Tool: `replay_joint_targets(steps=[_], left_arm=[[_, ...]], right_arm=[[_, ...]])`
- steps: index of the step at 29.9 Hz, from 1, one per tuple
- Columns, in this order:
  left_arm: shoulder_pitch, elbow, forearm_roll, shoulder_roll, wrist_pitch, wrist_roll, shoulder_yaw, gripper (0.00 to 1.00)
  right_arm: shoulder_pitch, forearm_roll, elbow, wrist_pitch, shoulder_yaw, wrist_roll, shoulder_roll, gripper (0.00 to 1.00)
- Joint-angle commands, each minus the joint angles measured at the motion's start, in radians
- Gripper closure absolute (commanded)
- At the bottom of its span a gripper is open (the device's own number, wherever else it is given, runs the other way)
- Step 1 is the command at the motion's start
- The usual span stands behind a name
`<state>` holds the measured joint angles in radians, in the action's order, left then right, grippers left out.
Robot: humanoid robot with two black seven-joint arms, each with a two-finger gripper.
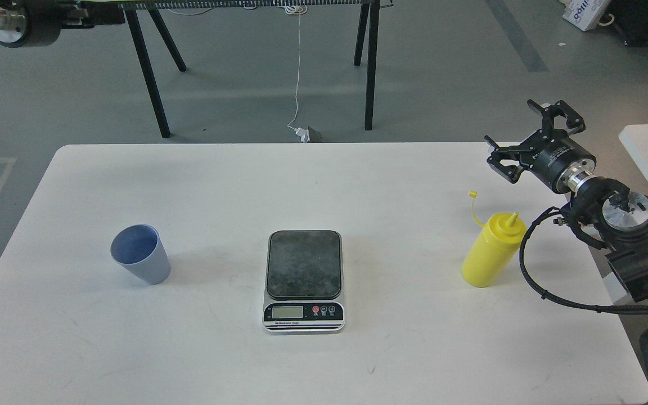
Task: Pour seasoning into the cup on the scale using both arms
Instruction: 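Raise the left gripper up and away from the table, then lower the left gripper onto the blue paper cup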
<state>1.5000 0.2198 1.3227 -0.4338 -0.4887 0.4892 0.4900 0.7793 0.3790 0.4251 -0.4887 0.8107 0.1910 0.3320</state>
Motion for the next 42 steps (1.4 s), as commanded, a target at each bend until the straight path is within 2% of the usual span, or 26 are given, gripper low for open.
replay_joint_targets(steps=[1, 4, 10, 14, 19, 28, 36, 42], left_arm=[[0.032, 0.180, 0.302, -0.048, 0.000, -0.001, 0.018, 0.00], [0.081, 0.370, 0.429, -0.120, 0.000, -0.001, 0.016, 0.00], [0.144, 0.712, 0.477, -0.262, 0.000, -0.001, 0.019, 0.00], [0.137, 0.835, 0.477, -0.316, 0.000, -0.001, 0.018, 0.00], [0.096, 0.880, 0.478, -0.365, 0.000, -0.001, 0.065, 0.00], [-0.026, 0.871, 0.478, -0.378, 0.000, -0.001, 0.070, 0.00], [-0.072, 0.857, 0.480, -0.359, 0.000, -0.001, 0.065, 0.00], [-0.112, 0.782, 0.478, -0.304, 0.000, -0.001, 0.061, 0.00]], right_arm=[[-0.002, 0.000, -0.002, 0.000, -0.007, 0.001, 0.001, 0.02], [-0.008, 0.000, -0.002, 0.000, -0.008, -0.001, -0.001, 0.02], [-0.020, -0.002, 0.000, 0.000, -0.008, -0.001, -0.001, 0.02], [-0.026, -0.002, -0.002, 0.000, -0.008, -0.001, 0.001, 0.02], [-0.034, -0.002, -0.002, 0.000, -0.008, 0.001, 0.001, 0.02], [-0.049, -0.002, -0.008, 0.000, -0.007, -0.001, -0.001, 0.02], [-0.057, 0.000, -0.008, 0.000, -0.002, -0.001, -0.001, 0.02], [-0.069, -0.002, -0.006, 0.000, 0.001, -0.001, 0.001, 0.02]])
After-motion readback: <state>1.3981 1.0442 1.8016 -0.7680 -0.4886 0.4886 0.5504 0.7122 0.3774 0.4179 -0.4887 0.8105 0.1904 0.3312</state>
